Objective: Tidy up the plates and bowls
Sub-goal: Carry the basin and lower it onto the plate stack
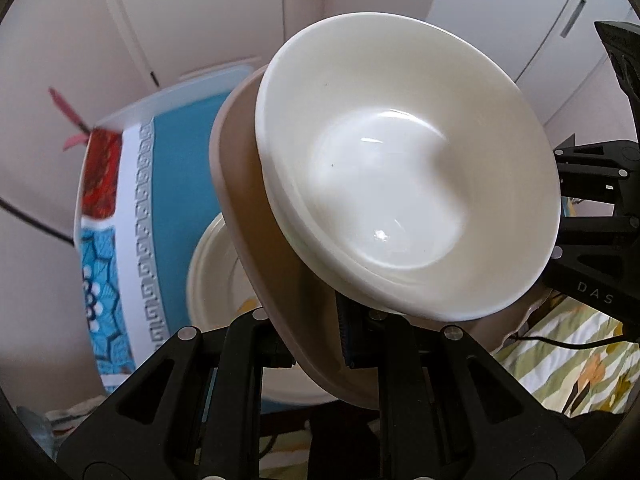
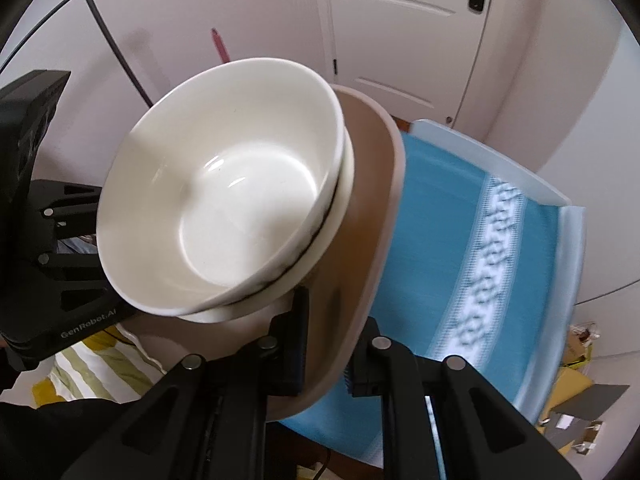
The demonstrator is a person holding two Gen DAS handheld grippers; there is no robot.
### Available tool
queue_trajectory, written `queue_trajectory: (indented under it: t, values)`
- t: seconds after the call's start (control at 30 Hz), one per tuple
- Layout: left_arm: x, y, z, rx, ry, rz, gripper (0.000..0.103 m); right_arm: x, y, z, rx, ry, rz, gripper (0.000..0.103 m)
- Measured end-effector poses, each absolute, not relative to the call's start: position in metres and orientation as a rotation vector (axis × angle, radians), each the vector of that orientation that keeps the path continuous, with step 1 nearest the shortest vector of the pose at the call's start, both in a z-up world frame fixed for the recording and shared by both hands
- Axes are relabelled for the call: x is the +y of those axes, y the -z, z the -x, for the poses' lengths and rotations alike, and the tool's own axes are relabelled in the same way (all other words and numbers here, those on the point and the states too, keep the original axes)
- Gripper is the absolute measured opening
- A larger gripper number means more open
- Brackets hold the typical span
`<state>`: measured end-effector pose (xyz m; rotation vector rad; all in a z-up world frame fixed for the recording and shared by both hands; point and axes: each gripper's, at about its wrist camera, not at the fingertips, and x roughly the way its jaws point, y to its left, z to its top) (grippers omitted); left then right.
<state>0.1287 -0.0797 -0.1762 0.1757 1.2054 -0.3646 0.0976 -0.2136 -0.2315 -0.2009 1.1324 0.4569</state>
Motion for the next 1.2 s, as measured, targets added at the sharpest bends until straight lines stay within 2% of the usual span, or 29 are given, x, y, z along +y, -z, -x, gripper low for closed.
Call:
queue_trajectory:
  t: [0.17,0.47,1.2]
  values:
    - [-0.042,0.211,-0.132,1.246,0.375,-0.179,0.013,-0.177,0.260,-0.091,1.161,-0.453,0.177,0.013]
    - [-0.021,0.249,-0.133,1.259,0.396,-0.180,0.013,-0.149,0.300,-0.088,1.185,-0.399,0.148,0.013]
    - [-0.027,0.261,-0.134,1.233,0.363,-0.282,0.014,-0.146,0.314,-0.076,1.195,-0.322,0.086,0.013]
